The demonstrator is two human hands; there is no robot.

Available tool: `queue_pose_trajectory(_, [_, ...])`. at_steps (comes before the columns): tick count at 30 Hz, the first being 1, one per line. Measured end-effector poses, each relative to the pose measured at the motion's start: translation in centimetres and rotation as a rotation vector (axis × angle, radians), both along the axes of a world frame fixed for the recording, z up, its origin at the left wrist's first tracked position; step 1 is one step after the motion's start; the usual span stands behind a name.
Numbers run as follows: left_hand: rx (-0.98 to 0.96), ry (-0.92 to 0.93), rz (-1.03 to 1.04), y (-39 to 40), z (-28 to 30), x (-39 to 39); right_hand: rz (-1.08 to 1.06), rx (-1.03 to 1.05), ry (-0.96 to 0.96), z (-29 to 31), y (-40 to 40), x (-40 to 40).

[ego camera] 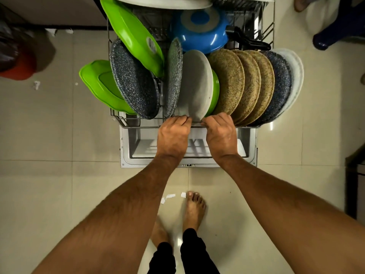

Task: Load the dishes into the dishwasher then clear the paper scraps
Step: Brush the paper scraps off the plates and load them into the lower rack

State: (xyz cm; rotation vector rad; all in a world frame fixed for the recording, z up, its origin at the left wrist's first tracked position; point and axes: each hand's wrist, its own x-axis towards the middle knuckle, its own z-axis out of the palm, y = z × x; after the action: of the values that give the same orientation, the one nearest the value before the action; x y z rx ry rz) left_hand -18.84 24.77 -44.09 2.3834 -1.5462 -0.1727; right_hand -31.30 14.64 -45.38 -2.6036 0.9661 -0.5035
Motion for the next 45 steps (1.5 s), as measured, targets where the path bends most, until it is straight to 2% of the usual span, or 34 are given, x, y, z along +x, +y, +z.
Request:
queue_pose_trajectory(31, [0.212, -0.016, -0.028, -18.6, 3.2, 15.2, -0.085, 0.08, 0.029, 2.0, -18.0, 15.4])
queue_pose_trajectory(45, [0.153, -0.062, 0.06, -26.0, 3.0, 20.3, 0.033, 0.067, 0.007, 2.9, -25.9, 20.8])
